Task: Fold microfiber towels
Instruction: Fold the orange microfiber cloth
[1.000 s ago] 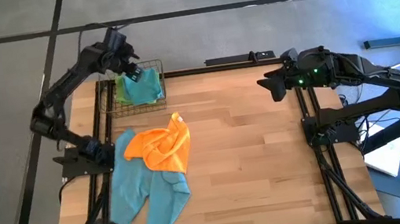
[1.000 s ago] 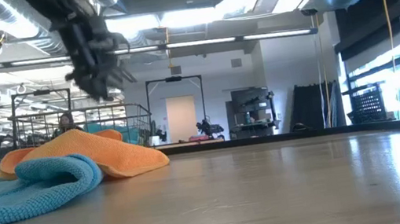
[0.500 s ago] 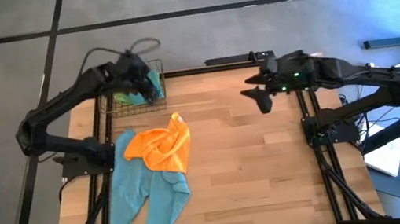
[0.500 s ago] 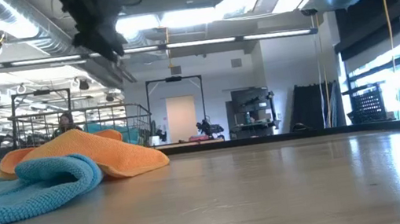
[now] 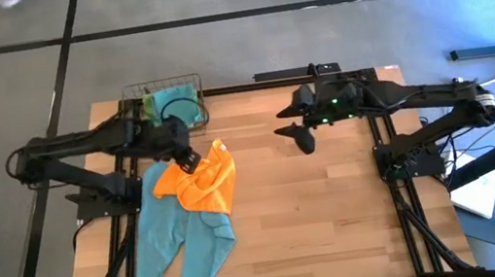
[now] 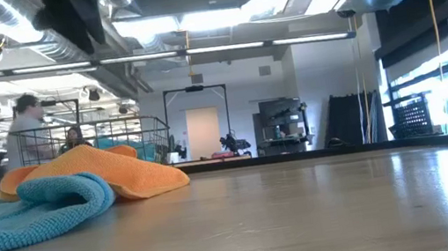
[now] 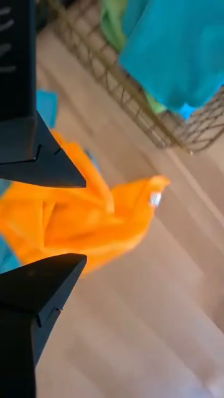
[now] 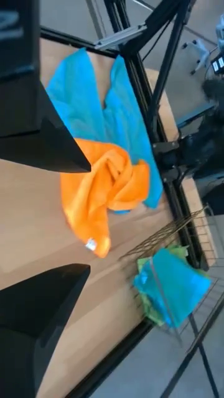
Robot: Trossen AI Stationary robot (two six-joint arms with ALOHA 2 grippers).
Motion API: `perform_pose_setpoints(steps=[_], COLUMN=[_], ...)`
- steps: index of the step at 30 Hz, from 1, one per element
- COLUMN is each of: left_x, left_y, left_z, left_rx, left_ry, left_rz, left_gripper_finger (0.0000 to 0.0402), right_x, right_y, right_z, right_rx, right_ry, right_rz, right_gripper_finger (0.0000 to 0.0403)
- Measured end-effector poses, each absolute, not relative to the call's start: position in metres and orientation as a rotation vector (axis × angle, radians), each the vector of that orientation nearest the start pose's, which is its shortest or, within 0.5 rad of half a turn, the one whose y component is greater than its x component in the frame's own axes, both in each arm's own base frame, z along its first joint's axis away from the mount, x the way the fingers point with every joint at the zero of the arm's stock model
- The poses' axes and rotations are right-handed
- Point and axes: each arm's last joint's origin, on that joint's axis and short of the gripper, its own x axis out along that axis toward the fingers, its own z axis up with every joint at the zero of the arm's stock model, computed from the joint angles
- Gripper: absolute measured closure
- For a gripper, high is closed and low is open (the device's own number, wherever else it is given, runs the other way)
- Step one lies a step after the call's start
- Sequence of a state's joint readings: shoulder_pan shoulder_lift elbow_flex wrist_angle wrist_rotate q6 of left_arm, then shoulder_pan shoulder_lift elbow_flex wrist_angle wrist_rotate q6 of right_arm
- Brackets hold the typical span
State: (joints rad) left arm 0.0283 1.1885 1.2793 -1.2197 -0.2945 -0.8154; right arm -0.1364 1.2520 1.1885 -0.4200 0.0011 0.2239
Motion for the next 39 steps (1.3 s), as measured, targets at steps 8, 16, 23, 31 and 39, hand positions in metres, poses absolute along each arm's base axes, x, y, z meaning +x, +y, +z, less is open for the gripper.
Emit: perform_pose_setpoints(steps=[8, 16, 23, 31, 39], left_x=[0.177, 0.167, 0.149, 0.128, 0.120], left_y=[-0.014, -0.022, -0.018, -0.015, -0.017], left_z=[0.361, 0.372, 0.389, 0.403, 0.406], left_rx=[-0.650, -0.645, -0.642, -0.622, -0.600], left_ry=[0.776, 0.692, 0.566, 0.463, 0.453], left_rz=[0.685, 0.605, 0.529, 0.451, 0.402], left_gripper_finger=[0.0228, 0.0228, 0.0228, 0.0228, 0.0228], right_x=[0.323, 0.375, 0.427, 0.465, 0.481], right_y=[-0.036, -0.035, -0.041, -0.047, -0.064], right_z=[0.320, 0.311, 0.302, 0.266, 0.245], right_rx=[0.288, 0.288, 0.288, 0.276, 0.304], right_ry=[0.448, 0.448, 0.458, 0.535, 0.542], right_rz=[-0.117, -0.095, -0.094, -0.149, -0.238], right_gripper_finger=[0.0150, 0.0150, 0.0150, 0.0150, 0.0150])
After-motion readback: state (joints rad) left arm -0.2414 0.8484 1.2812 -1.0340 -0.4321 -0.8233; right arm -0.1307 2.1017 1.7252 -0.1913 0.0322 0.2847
